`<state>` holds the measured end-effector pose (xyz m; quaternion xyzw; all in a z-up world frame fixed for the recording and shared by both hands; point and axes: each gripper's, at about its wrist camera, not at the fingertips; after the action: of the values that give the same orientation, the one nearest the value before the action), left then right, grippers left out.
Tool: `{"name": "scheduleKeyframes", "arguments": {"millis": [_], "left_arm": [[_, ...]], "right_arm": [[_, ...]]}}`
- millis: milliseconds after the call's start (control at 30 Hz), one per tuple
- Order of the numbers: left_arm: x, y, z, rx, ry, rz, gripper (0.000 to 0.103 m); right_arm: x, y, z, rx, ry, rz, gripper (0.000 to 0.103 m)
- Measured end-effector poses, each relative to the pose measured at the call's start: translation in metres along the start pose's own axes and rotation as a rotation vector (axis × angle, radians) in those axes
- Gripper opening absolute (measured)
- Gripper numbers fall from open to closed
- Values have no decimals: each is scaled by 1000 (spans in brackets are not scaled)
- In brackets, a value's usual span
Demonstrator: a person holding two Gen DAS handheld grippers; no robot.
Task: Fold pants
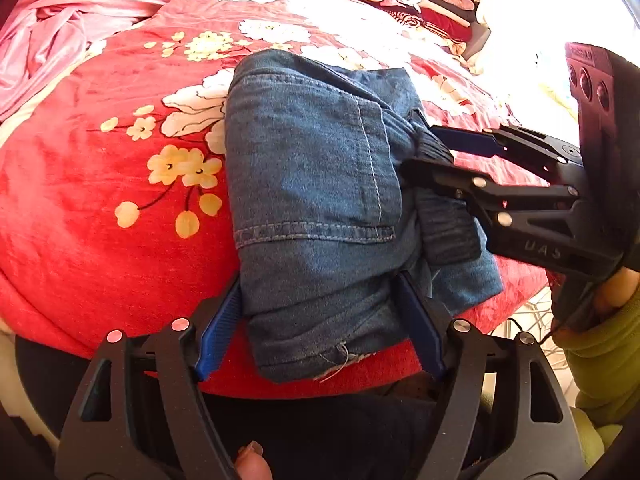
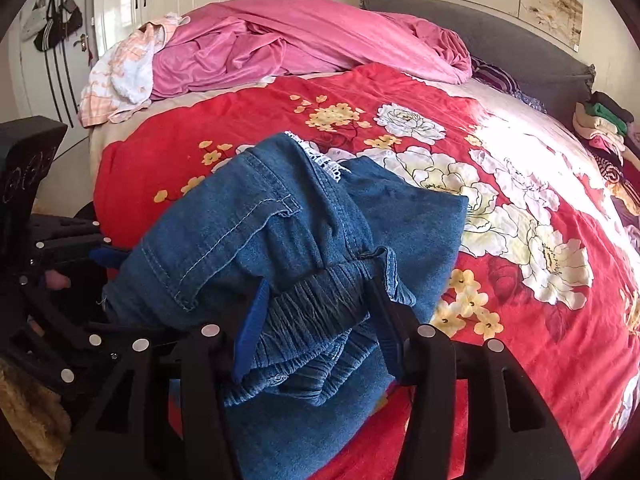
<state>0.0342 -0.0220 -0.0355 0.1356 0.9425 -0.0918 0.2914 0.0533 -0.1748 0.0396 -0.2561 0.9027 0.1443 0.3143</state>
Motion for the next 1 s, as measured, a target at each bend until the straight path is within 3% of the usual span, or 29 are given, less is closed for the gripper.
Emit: {"name": "scheduleKeyframes", "arguments": {"millis": [367,467,533,667,1000], "left_arm": [[6,-5,3,-4,51,13,68],[6,-7,-5,-8,29,16,68],[5,-8,-15,-18,2,14,68],[1,-11,-28,-25,-31,25,68],[-20,-13,-46,-82,-95,48,77]], "right_arm": [[-1,-4,0,12,-1,18,56],[-3,-6,-11,-41,-27,46,57],[-5,-10,-26,-80,-67,82,73],[-8,-23,-51,-82,-120,134,74],[-1,-47,-87,-69,-194,216,92]]}}
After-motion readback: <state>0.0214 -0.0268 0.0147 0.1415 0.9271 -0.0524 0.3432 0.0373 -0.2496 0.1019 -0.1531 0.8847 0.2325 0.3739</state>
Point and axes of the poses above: each gripper's, at about its wrist camera, not at the fingertips, and z roughly the way its jaws point, y to its left, x to its underside, and after that the axes turned 14 degrees about z, right-handed
